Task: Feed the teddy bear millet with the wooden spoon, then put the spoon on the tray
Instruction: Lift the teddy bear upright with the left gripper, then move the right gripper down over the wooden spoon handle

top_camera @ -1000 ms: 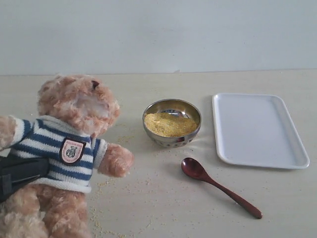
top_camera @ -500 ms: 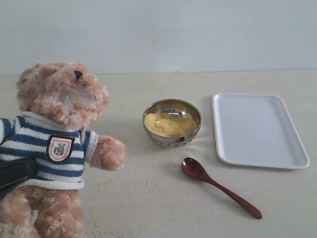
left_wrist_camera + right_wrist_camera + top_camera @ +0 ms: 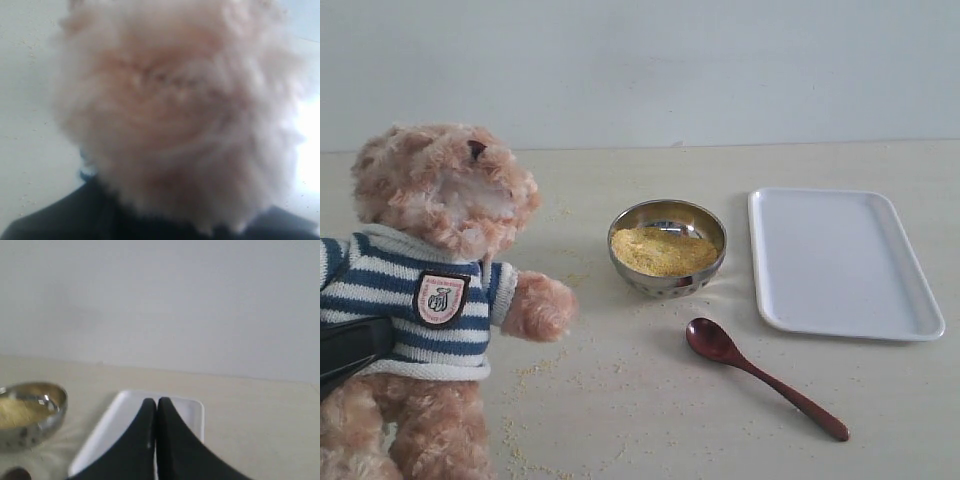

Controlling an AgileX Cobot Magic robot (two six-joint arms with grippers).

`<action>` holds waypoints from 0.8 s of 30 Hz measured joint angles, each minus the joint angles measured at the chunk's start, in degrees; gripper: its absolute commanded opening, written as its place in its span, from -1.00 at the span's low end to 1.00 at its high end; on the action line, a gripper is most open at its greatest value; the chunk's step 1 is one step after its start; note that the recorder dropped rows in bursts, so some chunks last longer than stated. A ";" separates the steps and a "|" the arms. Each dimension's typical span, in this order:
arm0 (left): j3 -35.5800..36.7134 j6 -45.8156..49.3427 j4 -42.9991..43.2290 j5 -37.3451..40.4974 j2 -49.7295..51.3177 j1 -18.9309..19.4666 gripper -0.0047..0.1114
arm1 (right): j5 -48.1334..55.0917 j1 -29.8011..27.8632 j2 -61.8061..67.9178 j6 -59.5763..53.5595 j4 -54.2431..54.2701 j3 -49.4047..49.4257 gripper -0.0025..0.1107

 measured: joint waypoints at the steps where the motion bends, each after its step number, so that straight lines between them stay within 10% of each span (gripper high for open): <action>1: 0.00 0.00 0.00 0.00 0.00 0.00 -0.83 | -1.33 0.00 -0.02 1.00 1.09 0.00 -0.96; 14: 0.00 0.00 0.00 -0.87 0.00 0.00 -0.83 | -12.01 0.00 -0.02 18.34 7.82 0.00 -0.96; 24: 0.00 0.00 0.00 -1.21 -0.34 0.00 -0.83 | 8.18 8.91 15.00 9.06 7.50 -13.33 -0.96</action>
